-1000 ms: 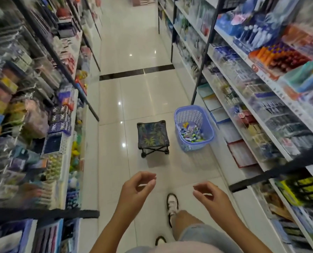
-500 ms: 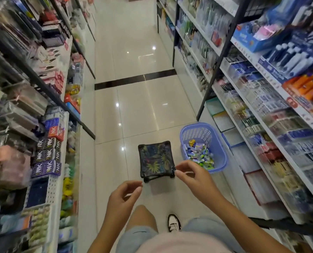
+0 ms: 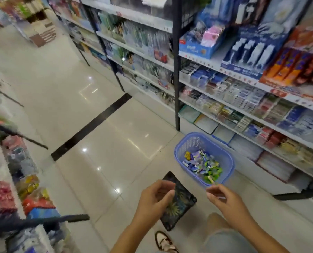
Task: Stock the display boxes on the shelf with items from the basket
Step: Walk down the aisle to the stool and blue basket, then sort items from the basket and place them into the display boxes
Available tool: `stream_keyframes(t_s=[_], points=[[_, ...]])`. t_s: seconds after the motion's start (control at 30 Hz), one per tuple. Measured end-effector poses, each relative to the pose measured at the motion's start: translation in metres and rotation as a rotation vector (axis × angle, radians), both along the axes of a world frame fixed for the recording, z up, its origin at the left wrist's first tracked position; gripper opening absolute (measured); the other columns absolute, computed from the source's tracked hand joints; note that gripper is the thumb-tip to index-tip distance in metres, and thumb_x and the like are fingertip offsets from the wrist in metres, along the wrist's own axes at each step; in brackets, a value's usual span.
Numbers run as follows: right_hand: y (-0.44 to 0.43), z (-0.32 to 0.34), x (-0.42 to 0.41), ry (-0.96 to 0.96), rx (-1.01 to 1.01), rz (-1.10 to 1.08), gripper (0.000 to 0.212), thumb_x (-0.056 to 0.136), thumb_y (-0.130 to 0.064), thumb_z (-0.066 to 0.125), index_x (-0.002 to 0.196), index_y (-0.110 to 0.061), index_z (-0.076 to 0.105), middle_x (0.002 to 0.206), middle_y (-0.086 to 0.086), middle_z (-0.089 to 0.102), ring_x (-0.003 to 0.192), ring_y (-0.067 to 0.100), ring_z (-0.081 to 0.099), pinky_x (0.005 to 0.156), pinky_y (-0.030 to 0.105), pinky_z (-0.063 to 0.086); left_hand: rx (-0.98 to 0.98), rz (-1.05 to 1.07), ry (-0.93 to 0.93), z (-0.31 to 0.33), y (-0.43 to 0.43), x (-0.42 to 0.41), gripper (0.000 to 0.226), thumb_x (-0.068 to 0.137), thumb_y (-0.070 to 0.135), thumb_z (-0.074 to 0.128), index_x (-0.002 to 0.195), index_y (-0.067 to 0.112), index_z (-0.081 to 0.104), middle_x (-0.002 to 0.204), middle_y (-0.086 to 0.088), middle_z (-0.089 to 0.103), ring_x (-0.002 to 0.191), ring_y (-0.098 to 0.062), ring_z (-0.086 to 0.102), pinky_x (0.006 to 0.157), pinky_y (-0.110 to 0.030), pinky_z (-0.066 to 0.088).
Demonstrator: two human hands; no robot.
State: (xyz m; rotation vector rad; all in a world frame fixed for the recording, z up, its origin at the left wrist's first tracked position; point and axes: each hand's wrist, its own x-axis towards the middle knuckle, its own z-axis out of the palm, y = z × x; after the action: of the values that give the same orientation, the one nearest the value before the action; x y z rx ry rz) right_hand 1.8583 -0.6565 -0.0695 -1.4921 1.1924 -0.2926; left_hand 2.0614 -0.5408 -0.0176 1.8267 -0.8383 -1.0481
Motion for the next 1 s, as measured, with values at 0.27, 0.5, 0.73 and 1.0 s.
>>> stream_keyframes(t_s=[0.27,0.5,0.73,1.0], points=[[-0.076,-0.038,0.026,0.036,0.037,-0.288,0.007,0.084,-0.018,0.07,0.087,-0.022,0.066,0.09,-0.006,0.07,0.084,0.013,0.064,0.078,0.023,0.049,0.091,-0.243,-0.048,-0.032,-0.123,0.042,0.011,0.088,0.015,0.064,0.097,0.021,0.069,0.093,0.008,0.071,0.085,-0.004,0.066,0.074,-0.015,0.052],[-0.181,-0.119,-0.001,0.278,0.145,-0.253,0.015,0.083,-0.023,0.07,0.094,-0.015,0.064,0.094,-0.001,0.067,0.086,0.016,0.063,0.079,0.029,0.048,0.183,-0.291,-0.016,-0.097,-0.242,0.036,0.01,0.089,0.017,0.065,0.097,0.021,0.069,0.093,0.007,0.072,0.084,-0.003,0.066,0.074,-0.016,0.053],[-0.25,-0.251,-0.001,0.516,0.23,-0.181,0.05,0.085,-0.028,0.068,0.126,-0.007,0.05,0.129,0.011,0.054,0.114,0.025,0.056,0.09,0.029,0.043,0.308,-0.503,-0.051,-0.247,-0.352,0.041,0.013,0.089,0.008,0.063,0.101,0.011,0.067,0.089,0.002,0.068,0.081,-0.003,0.063,0.07,-0.014,0.048],[-0.308,-0.456,0.032,0.683,0.196,-0.143,0.035,0.093,-0.025,0.048,0.127,-0.021,0.055,0.129,0.007,0.058,0.116,0.025,0.055,0.095,0.031,0.044,0.566,-0.928,-0.42,-0.494,-0.432,0.04,0.028,0.091,0.028,0.056,0.108,0.007,0.063,0.115,-0.014,0.063,0.107,-0.028,0.058,0.08,-0.03,0.042]])
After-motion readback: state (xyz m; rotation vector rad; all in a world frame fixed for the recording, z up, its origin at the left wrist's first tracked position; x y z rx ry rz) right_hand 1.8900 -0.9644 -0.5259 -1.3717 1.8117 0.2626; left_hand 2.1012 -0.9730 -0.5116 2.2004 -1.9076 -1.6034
